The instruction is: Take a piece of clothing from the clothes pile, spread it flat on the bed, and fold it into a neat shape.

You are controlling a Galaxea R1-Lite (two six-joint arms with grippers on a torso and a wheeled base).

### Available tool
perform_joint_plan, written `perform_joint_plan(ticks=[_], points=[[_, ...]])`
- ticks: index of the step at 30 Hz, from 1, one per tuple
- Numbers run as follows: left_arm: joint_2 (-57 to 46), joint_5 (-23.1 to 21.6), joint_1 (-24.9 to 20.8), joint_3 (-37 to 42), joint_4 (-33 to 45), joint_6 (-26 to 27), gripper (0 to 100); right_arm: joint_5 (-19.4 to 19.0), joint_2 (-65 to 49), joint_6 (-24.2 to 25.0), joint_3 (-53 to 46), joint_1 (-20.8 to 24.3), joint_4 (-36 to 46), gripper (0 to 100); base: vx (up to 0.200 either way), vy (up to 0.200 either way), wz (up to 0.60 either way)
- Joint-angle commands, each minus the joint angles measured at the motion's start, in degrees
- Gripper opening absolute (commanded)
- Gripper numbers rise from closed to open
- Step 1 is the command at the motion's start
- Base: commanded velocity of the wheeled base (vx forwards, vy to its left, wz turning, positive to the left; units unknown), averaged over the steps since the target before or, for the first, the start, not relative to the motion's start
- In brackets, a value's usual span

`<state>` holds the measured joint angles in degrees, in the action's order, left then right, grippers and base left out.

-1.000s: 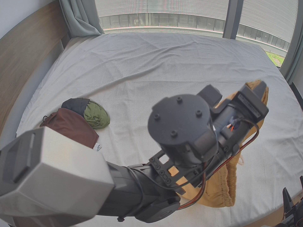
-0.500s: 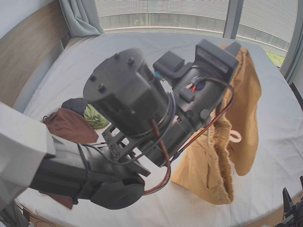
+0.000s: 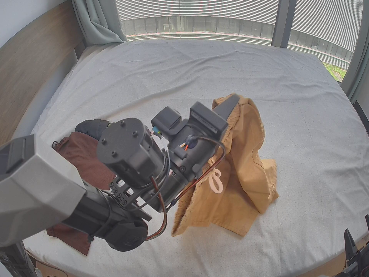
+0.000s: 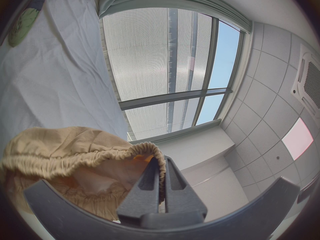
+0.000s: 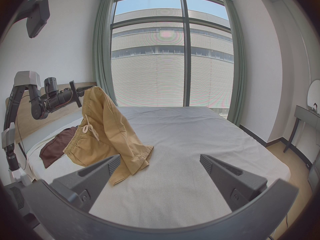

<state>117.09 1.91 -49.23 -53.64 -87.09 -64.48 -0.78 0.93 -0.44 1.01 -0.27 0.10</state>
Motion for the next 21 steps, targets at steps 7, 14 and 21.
perform_joint_plan(ticks=[7, 14, 21], points=[[0.5, 0.2, 6.6, 10.3, -1.9, 2.4, 0, 0.0, -0.8, -0.1, -1.0, 0.0, 0.0, 100, 0.0, 0.0, 0.0], [-0.6, 0.1, 9.1, 13.1, -1.9, 3.8, 0, 0.0, -0.8, -0.1, -1.0, 0.0, 0.0, 100, 0.0, 0.0, 0.0], [0.1, 0.3, 12.6, 15.2, -1.9, 7.2, 0, 0.0, -0.8, -0.1, -1.0, 0.0, 0.0, 100, 0.0, 0.0, 0.0]])
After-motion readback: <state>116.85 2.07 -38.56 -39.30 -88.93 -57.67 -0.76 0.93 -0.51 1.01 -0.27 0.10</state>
